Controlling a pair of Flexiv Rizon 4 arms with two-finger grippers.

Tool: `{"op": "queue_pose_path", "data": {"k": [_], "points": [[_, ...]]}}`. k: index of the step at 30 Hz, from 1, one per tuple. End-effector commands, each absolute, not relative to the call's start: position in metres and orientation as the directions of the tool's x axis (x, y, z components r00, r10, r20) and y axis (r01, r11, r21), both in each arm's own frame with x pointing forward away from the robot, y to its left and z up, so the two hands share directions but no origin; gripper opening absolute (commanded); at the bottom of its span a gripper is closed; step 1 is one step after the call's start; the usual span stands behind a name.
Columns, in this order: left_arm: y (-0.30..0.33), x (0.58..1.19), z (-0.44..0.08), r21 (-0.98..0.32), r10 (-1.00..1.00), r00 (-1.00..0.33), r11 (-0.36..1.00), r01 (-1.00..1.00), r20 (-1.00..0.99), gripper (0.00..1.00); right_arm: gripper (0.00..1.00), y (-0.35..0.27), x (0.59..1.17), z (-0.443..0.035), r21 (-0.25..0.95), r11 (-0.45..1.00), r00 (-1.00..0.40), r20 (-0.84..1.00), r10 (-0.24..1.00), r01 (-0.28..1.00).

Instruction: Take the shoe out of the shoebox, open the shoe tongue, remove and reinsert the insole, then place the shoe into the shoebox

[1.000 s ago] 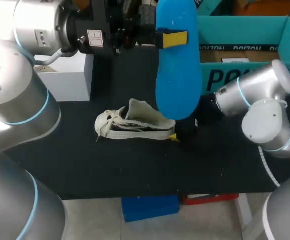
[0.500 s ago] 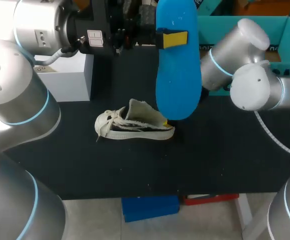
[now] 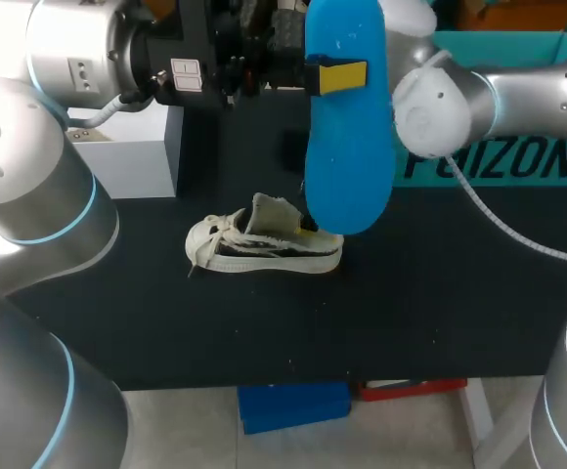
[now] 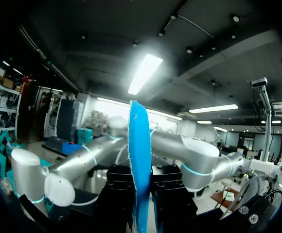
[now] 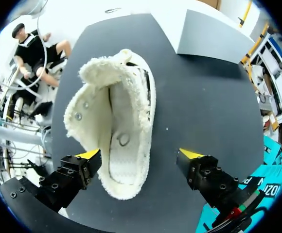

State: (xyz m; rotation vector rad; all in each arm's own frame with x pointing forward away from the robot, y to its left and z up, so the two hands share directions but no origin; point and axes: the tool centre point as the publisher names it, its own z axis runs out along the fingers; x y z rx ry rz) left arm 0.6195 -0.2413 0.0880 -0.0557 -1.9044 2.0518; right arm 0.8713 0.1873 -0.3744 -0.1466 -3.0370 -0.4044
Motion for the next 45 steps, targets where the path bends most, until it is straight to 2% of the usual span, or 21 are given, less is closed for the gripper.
{"op": "queue_pose_path", "data": {"k": [1,5,6,7,10,14,18,20,24,30,32,33,45], "points": [[-0.243,0.619,0.088,-0.975,0.269,-0.942,-0.043,-0.219,0.200,0.00,1.00,0.202,0.879,-0.379,-0.182,0.981,-0.993,0.089,0.083,0.066],[-0.243,0.619,0.088,-0.975,0.269,-0.942,-0.043,-0.219,0.200,0.00,1.00,0.206,0.881,-0.380,-0.208,0.976,-0.993,0.088,0.077,0.058],[-0.243,0.619,0.088,-0.975,0.269,-0.942,-0.043,-0.219,0.200,0.00,0.93,0.207,0.882,-0.381,-0.211,0.976,-0.993,0.088,0.077,0.057],[-0.243,0.619,0.088,-0.975,0.269,-0.942,-0.043,-0.219,0.200,0.00,0.90,0.208,0.882,-0.381,-0.216,0.975,-0.993,0.088,0.078,0.058],[-0.243,0.619,0.088,-0.975,0.269,-0.942,-0.043,-0.219,0.200,0.00,0.91,0.208,0.882,-0.385,-0.219,0.974,-0.993,0.086,0.082,0.062],[-0.243,0.619,0.088,-0.975,0.269,-0.942,-0.043,-0.219,0.200,0.00,0.83,0.206,0.881,-0.393,-0.209,0.975,-0.992,0.083,0.095,0.075],[-0.243,0.619,0.088,-0.975,0.269,-0.942,-0.043,-0.219,0.200,0.00,0.69,0.203,0.879,-0.401,-0.163,0.982,-0.990,0.089,0.112,0.096],[-0.243,0.619,0.088,-0.975,0.269,-0.942,-0.043,-0.219,0.200,0.00,0.50,0.202,0.878,-0.403,-0.144,0.984,-0.989,0.084,0.120,0.107],[-0.243,0.619,0.088,-0.975,0.269,-0.942,-0.043,-0.219,0.200,0.00,0.45,0.200,0.875,-0.408,-0.076,0.987,-0.987,0.072,0.146,0.141],[-0.243,0.619,0.088,-0.975,0.269,-0.942,-0.043,-0.219,0.200,0.00,0.35,0.198,0.874,-0.412,-0.048,0.988,-0.986,0.070,0.153,0.150],[-0.243,0.619,0.088,-0.975,0.269,-0.942,-0.043,-0.219,0.200,0.00,0.21,0.198,0.875,-0.414,-0.042,0.988,-0.986,0.070,0.148,0.146],[-0.243,0.619,0.088,-0.975,0.269,-0.942,-0.043,-0.219,0.200,0.00,0.00,0.198,0.875,-0.415,-0.040,0.990,-0.988,0.075,0.138,0.135],[-0.243,0.619,0.088,-0.975,0.269,-0.942,-0.043,-0.219,0.200,0.00,0.00,0.200,0.876,-0.415,-0.037,0.990,-0.988,0.079,0.136,0.133]]}}
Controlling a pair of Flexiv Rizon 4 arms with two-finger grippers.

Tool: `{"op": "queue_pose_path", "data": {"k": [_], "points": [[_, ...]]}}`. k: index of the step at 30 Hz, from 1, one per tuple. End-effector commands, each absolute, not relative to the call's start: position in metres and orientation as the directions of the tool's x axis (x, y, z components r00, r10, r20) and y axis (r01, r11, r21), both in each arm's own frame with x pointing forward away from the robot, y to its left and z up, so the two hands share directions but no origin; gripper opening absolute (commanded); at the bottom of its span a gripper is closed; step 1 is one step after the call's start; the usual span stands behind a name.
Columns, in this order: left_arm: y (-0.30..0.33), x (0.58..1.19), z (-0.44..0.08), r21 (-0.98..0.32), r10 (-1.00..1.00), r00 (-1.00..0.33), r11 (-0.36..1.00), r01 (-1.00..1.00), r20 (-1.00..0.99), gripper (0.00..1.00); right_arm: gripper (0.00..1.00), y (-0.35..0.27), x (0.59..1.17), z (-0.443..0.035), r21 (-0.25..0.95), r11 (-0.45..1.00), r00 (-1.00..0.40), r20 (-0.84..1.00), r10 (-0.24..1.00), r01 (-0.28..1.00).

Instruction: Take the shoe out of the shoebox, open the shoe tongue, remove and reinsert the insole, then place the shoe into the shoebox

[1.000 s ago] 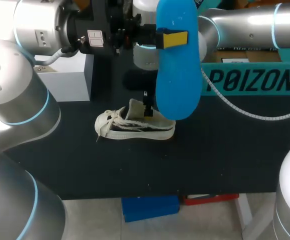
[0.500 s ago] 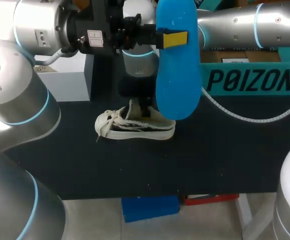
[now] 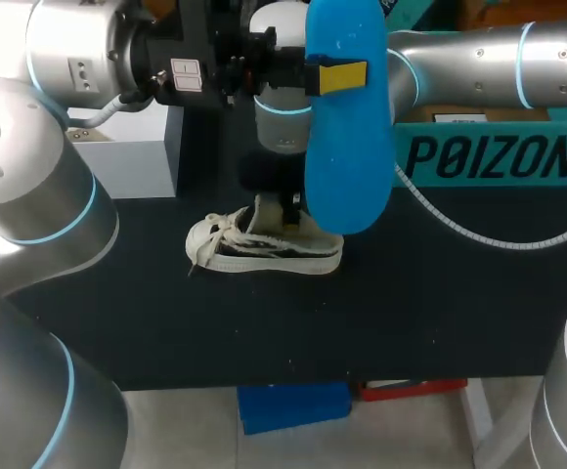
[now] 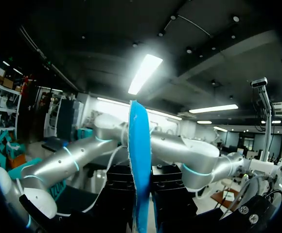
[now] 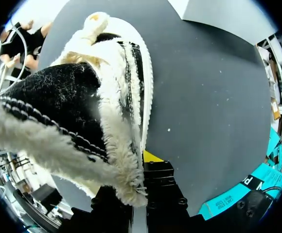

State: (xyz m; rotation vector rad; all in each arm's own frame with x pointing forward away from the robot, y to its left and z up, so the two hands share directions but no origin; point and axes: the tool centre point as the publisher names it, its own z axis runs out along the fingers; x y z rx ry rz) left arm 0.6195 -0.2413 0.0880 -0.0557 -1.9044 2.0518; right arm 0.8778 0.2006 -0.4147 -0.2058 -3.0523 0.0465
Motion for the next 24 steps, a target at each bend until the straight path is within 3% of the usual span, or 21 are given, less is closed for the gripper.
{"op": "queue_pose_path", "data": {"k": [1,13,19,24], "points": [[-0.243,0.619,0.088,-0.975,0.269,-0.942,-0.043,-0.219,0.200,0.00,0.00,0.200,0.876,-0.415,-0.037,0.990,-0.988,0.079,0.136,0.133],[-0.243,0.619,0.088,-0.975,0.269,-0.942,-0.043,-0.219,0.200,0.00,0.00,0.200,0.876,-0.415,-0.037,0.990,-0.988,0.079,0.136,0.133],[-0.243,0.619,0.088,-0.975,0.269,-0.942,-0.043,-0.219,0.200,0.00,0.00,0.185,0.878,-0.382,-0.082,0.931,-0.931,0.065,0.360,0.355],[-0.243,0.619,0.088,-0.975,0.269,-0.942,-0.043,-0.219,0.200,0.00,0.00,0.168,0.872,-0.343,-0.066,0.792,-0.787,0.095,0.610,0.606]]}}
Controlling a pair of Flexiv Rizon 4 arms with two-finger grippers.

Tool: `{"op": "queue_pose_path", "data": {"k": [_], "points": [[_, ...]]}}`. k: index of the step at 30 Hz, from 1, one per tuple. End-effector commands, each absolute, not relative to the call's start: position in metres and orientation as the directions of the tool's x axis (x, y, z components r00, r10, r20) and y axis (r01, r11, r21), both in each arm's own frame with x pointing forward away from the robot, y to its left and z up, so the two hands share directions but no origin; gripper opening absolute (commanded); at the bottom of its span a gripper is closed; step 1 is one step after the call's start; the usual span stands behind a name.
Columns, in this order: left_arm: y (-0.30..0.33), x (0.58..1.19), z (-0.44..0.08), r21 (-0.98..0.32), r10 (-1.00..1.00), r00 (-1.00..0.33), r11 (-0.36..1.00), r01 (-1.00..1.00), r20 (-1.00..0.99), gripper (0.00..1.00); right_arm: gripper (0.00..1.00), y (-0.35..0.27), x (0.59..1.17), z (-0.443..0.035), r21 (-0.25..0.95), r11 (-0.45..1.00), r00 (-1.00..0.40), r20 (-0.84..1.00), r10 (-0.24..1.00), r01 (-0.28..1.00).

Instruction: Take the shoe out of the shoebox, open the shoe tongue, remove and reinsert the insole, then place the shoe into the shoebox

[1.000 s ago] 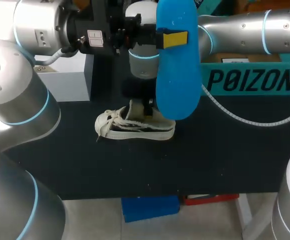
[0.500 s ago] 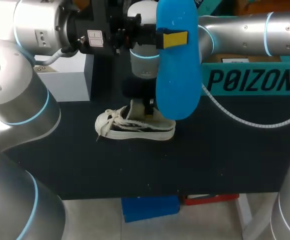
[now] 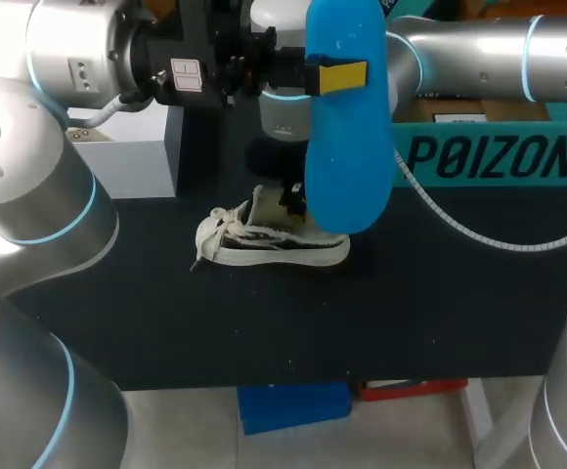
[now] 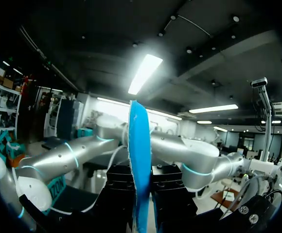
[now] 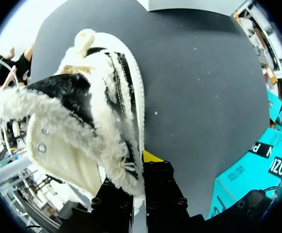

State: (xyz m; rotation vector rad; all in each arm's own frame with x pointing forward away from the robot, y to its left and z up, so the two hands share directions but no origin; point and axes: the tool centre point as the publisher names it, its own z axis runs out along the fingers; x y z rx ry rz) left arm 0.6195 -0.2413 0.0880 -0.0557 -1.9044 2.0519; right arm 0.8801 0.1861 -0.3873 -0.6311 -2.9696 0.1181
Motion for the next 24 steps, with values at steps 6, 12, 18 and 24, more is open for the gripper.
{"op": "queue_pose_path", "data": {"k": [6,12,18,24], "points": [[-0.243,0.619,0.088,-0.975,0.269,-0.942,-0.043,-0.219,0.200,0.00,0.00,0.154,0.860,-0.321,0.016,0.532,-0.529,0.141,0.837,0.847],[-0.243,0.619,0.088,-0.975,0.269,-0.942,-0.043,-0.219,0.200,0.00,0.00,0.153,0.852,-0.312,0.070,0.317,-0.324,0.145,0.935,0.946],[-0.243,0.619,0.088,-0.975,0.269,-0.942,-0.043,-0.219,0.200,0.00,0.00,0.157,0.848,-0.308,0.108,0.097,-0.110,0.119,0.987,0.989],[-0.243,0.619,0.088,-0.975,0.269,-0.942,-0.043,-0.219,0.200,0.00,0.00,0.161,0.841,-0.310,0.141,-0.027,0.014,0.094,0.995,0.990]]}}
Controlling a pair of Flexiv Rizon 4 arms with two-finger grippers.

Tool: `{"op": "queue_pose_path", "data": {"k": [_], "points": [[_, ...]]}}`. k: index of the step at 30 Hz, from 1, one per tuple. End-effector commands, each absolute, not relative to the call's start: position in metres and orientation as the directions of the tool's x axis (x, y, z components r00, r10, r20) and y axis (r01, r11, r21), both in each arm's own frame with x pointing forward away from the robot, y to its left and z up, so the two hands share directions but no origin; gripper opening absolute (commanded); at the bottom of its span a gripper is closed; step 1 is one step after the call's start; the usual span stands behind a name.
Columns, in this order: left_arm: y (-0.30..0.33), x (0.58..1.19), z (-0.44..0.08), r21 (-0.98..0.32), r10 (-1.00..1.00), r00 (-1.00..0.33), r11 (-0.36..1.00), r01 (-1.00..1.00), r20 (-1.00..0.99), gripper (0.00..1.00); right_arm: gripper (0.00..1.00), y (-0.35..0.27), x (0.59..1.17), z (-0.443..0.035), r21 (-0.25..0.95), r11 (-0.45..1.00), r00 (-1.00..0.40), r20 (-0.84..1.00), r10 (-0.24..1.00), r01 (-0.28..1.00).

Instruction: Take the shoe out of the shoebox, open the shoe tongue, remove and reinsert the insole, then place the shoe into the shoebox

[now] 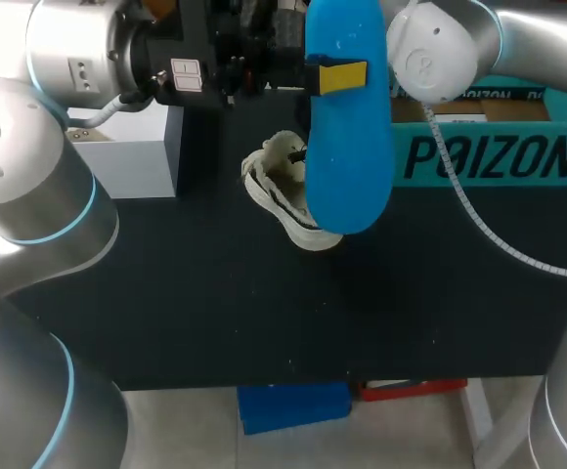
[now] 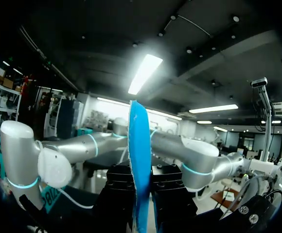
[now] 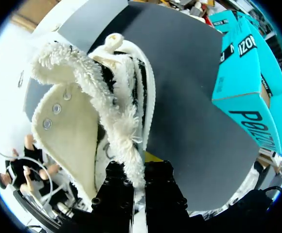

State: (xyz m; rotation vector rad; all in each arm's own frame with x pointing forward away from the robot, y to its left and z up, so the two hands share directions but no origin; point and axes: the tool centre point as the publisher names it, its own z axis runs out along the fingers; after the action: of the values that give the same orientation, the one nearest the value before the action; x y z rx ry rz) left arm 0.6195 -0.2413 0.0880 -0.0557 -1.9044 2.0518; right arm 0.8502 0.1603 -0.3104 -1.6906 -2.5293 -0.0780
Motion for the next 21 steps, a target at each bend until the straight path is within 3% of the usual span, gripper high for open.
{"op": "queue_pose_path", "data": {"k": [1,11,21], "points": [[-0.243,0.619,0.088,-0.975,0.269,-0.942,-0.043,-0.219,0.200,0.00,0.00,0.161,0.840,-0.311,0.148,-0.037,0.026,0.078,0.997,0.988],[-0.243,0.619,0.088,-0.975,0.269,-0.942,-0.043,-0.219,0.200,0.00,0.00,0.160,0.838,-0.333,0.159,-0.128,0.124,0.035,0.992,0.979],[-0.243,0.619,0.088,-0.975,0.269,-0.942,-0.043,-0.219,0.200,0.00,0.00,0.167,0.846,-0.363,0.157,-0.089,0.089,0.006,0.996,0.984]]}}
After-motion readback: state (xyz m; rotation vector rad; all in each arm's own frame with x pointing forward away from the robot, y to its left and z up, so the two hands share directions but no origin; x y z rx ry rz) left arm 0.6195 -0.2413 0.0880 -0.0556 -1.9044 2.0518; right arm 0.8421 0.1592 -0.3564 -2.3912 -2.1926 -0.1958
